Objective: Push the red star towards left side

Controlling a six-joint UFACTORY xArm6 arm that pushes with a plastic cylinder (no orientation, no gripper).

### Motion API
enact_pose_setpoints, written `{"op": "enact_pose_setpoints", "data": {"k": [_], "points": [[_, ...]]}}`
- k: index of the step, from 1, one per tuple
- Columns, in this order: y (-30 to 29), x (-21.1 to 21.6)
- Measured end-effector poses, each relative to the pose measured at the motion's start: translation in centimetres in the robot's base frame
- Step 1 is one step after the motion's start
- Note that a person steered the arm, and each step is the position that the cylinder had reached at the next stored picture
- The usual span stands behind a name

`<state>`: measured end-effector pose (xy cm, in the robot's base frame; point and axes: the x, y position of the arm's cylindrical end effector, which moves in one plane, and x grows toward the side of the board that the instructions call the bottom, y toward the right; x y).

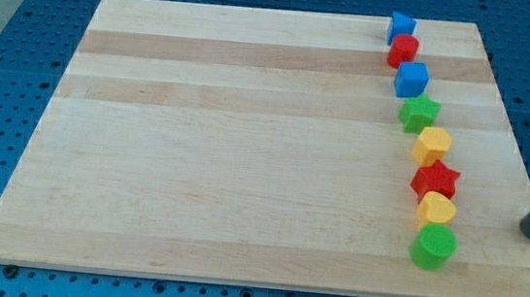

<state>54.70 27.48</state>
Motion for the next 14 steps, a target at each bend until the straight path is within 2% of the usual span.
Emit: {"op": "enact_pose_setpoints", "data": {"k": [4,6,8,9,12,14], "points": [[-8.2,-4.4],[-17.8,-4.6],[-26.9,-8.4],[-29.4,-7.8],[-20.0,-8.1],[-19.5,-8.2]]}}
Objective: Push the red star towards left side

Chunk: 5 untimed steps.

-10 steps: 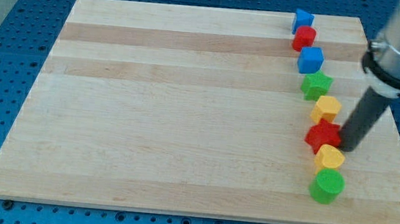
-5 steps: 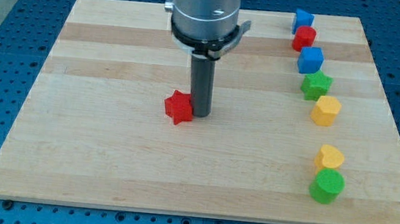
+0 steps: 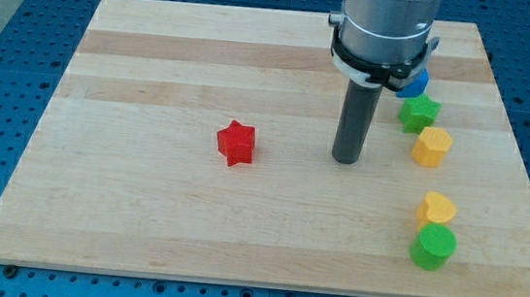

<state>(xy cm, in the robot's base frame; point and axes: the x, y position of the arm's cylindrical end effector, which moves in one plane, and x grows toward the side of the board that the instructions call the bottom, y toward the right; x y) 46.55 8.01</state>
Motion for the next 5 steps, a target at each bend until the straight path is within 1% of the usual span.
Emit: {"op": "enact_pose_setpoints", "data": {"k": [3,5], "points": [[0.1,-0.3],[2.8,-0.7]]}}
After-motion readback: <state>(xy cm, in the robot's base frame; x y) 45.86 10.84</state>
